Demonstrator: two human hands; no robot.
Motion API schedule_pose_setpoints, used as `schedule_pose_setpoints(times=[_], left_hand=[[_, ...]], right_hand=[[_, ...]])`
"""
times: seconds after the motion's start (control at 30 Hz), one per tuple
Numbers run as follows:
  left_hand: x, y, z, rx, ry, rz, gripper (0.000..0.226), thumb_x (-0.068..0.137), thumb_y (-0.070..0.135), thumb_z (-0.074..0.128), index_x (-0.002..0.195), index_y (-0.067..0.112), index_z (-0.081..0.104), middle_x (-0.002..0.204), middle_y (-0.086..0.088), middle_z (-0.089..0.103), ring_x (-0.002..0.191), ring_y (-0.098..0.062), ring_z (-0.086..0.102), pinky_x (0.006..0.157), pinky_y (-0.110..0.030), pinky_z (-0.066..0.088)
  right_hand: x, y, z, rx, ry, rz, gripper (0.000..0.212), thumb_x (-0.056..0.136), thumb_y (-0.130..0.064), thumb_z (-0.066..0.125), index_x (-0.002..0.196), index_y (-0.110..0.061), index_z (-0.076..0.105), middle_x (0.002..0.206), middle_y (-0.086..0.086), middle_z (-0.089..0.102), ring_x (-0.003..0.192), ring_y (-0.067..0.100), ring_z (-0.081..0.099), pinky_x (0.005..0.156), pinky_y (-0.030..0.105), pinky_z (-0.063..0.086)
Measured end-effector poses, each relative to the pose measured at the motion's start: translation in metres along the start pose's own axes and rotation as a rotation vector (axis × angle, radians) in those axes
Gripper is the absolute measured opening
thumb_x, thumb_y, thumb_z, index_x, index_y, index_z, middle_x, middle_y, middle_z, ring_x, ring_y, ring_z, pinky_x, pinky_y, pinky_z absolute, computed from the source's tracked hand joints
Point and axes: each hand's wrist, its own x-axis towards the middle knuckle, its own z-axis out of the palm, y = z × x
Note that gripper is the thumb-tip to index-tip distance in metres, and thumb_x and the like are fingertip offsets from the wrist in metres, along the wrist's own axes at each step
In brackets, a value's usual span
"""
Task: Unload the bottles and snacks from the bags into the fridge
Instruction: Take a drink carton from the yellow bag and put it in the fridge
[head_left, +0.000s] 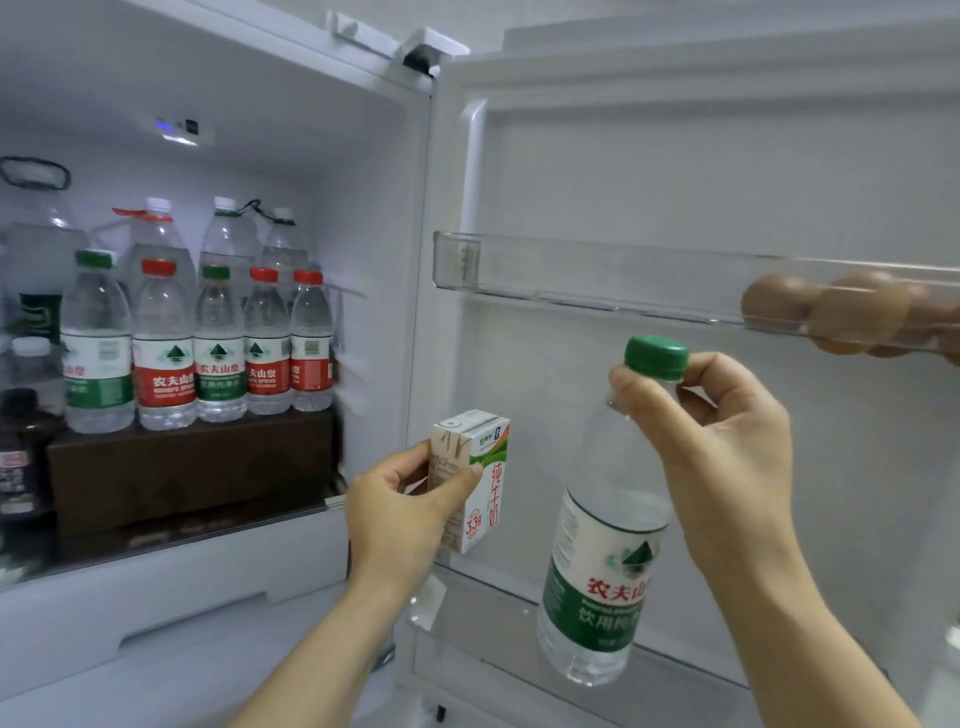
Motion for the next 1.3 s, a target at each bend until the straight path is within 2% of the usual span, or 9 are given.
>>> schedule_pose_setpoints(times=[0.1,0.27,0.6,0.67,0.83,0.93,1.03,1.2,1.3], left_hand=[[0.001,-0.01,0.001,0.033,-0.008,-0.02,0.031,0.071,0.006,0.079,0.087,0.032,0.072,0.08,0.017,0.074,0.077,0.002,0.069,0.062,-0.014,0.054],[0.001,-0.026,0.004,0.103,0.006,-0.055,0.031,0.07,0.008,0.08,0.093,0.027,0.074,0.078,0.019,0.074,0.075,0.003,0.069,0.06,-0.014,0.054],[-0.001,-0.043,0.009,0.273,0.023,-0.074,0.031,0.065,0.01,0.083,0.074,0.037,0.072,0.069,0.017,0.072,0.068,0.002,0.067,0.059,-0.019,0.057],[0.0,-0.045,0.009,0.337,0.01,-0.081,0.026,0.065,0.012,0.084,0.074,0.033,0.072,0.067,0.015,0.071,0.067,0.003,0.066,0.057,-0.019,0.056],[0.005,-0.05,0.011,0.608,-0.054,-0.082,0.016,0.061,0.025,0.08,0.072,0.018,0.071,0.068,0.004,0.07,0.066,-0.01,0.066,0.061,-0.036,0.056],[0.008,-0.048,0.013,0.766,-0.108,-0.066,0.023,0.062,0.028,0.075,0.072,0.01,0.065,0.069,0.0,0.065,0.064,-0.012,0.058,0.055,-0.031,0.047],[0.012,-0.044,0.017,0.884,-0.153,-0.077,0.032,0.064,0.029,0.072,0.08,0.006,0.058,0.081,-0.004,0.058,0.067,-0.014,0.05,0.053,-0.026,0.038],[0.017,-0.043,0.02,1.019,-0.278,-0.068,0.053,0.074,0.037,0.067,0.121,0.02,0.05,0.112,-0.003,0.052,0.1,-0.022,0.055,0.071,-0.025,0.036],[0.015,-0.045,0.018,0.955,-0.255,-0.03,0.04,0.076,0.033,0.066,0.114,0.026,0.061,0.104,0.001,0.05,0.09,-0.016,0.055,0.067,-0.022,0.035]], right_hand=[[0.004,0.004,0.003,0.012,0.007,0.006,0.022,0.067,-0.037,0.077,0.082,-0.022,0.069,0.085,0.009,0.072,0.089,0.032,0.067,0.087,0.052,0.052],[0.005,0.01,0.006,0.031,0.0,0.024,0.023,0.066,-0.037,0.078,0.08,-0.022,0.068,0.084,0.009,0.073,0.089,0.032,0.068,0.086,0.051,0.052],[0.009,0.014,0.006,0.032,0.003,0.032,0.03,0.062,-0.043,0.077,0.081,-0.021,0.069,0.084,0.009,0.073,0.089,0.032,0.068,0.085,0.049,0.052],[0.01,0.014,0.006,0.032,0.006,0.036,0.029,0.062,-0.043,0.077,0.08,-0.022,0.069,0.084,0.009,0.073,0.089,0.032,0.068,0.086,0.049,0.053],[0.011,0.015,0.007,0.04,0.012,0.04,0.028,0.063,-0.042,0.077,0.082,-0.022,0.07,0.085,0.01,0.073,0.09,0.033,0.068,0.087,0.051,0.052],[0.011,0.015,0.008,0.041,0.012,0.036,0.03,0.064,-0.042,0.077,0.083,-0.02,0.069,0.085,0.009,0.073,0.089,0.032,0.068,0.085,0.049,0.053],[0.011,0.015,0.007,0.041,0.017,0.035,0.032,0.063,-0.043,0.077,0.083,-0.019,0.069,0.084,0.01,0.073,0.088,0.033,0.068,0.084,0.049,0.054],[0.012,0.016,0.006,0.039,0.015,0.037,0.031,0.063,-0.043,0.077,0.082,-0.02,0.069,0.084,0.009,0.073,0.088,0.032,0.068,0.085,0.049,0.054],[0.012,0.016,0.004,0.041,0.015,0.037,0.029,0.063,-0.043,0.078,0.081,-0.021,0.069,0.084,0.01,0.072,0.088,0.033,0.068,0.085,0.05,0.053]])
